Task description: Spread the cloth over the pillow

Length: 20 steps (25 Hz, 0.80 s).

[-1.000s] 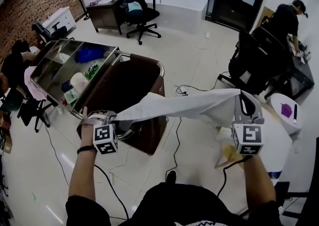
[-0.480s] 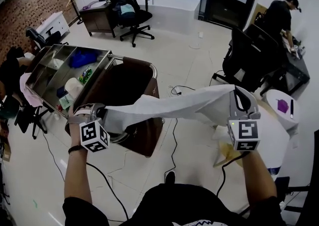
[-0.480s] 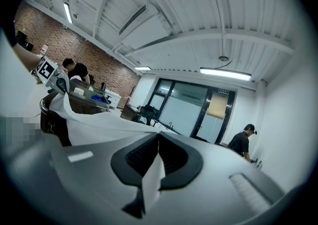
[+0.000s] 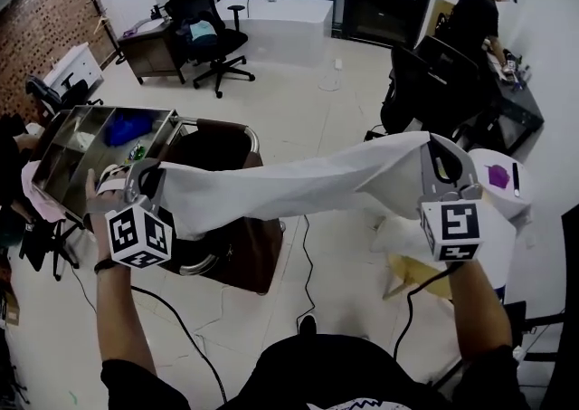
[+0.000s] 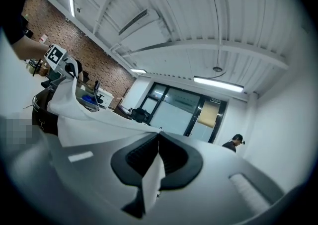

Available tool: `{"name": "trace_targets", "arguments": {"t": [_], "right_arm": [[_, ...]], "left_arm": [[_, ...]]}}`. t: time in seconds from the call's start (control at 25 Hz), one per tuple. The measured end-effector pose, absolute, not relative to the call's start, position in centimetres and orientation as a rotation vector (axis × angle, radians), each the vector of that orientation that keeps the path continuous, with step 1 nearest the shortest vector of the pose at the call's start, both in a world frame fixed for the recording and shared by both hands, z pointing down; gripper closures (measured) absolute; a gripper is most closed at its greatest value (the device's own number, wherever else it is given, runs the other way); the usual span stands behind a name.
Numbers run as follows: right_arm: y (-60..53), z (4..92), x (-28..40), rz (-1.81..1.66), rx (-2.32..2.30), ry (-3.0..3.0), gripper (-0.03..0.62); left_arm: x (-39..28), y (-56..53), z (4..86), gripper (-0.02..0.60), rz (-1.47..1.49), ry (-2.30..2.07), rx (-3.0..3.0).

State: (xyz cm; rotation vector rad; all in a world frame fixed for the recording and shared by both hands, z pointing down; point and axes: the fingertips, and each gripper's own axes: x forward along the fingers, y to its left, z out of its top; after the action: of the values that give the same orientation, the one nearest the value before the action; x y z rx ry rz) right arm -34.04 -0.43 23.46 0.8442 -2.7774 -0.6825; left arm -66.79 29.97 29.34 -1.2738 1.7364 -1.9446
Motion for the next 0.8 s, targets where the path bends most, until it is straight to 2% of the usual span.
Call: {"name": "trace_targets", "arguments": {"t": [0.4,0.8], "right_arm": [[-3.2,17.1,-26.9,-0.768,1.072,-2.747,0.585],[-6.0,11.3,-15.8,-0.9,1.252,-2.627,0.585]], "left_arm": [[-63.4,22.8,21.0,0.58,-1.672,1.705,-1.274],[-56.6,15.8,14.6,0.58,-1.551,1.602,-1.226]]}}
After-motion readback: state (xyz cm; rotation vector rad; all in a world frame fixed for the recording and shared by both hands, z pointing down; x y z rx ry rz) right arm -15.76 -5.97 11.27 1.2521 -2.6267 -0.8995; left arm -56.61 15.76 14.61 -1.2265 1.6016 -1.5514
